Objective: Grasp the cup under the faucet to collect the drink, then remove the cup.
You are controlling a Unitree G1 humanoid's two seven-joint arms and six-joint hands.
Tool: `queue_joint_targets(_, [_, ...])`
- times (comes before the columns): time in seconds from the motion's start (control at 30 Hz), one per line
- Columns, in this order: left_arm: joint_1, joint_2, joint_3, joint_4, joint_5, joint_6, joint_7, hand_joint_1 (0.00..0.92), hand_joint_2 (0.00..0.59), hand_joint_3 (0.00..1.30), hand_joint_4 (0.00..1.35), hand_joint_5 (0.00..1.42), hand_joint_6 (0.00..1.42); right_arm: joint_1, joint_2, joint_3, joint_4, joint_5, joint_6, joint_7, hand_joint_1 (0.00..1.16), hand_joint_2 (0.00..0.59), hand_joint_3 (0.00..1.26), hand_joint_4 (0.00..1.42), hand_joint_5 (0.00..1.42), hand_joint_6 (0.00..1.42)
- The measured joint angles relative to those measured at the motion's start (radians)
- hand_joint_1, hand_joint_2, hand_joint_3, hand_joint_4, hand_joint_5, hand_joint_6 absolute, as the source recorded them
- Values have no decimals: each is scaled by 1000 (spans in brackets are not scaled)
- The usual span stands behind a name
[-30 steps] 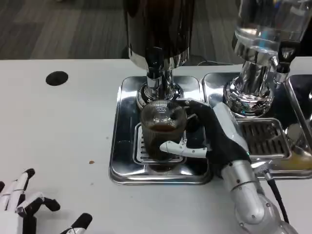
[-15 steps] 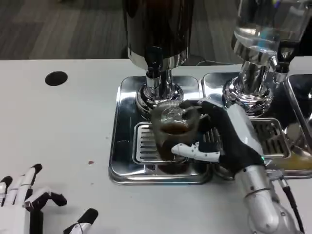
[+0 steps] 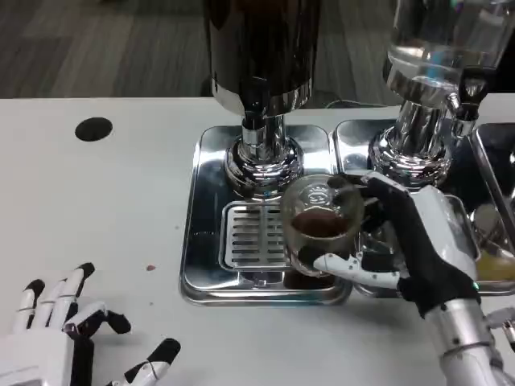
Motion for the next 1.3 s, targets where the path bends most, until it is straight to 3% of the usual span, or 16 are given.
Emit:
queue_joint_targets(0.53, [-17,0,-32,27,5,-1,0,0,137,698,94,181,93,203,-23,-43,-152,-2,-3,1,882,188,684,784,699,643])
queue_joint_targets(0.9, [-20,0,-56,27,14,12,0,0,137,695,94,181,84,311,-48,-94,-171,13,-78,1,870,199,697,784,699,644])
queue_joint_targets(1.3, [-31,0,-74,21,38,28,-2,0,134,695,94,181,81,406,-47,-102,-187,-16,-152,-3,864,197,697,777,699,647])
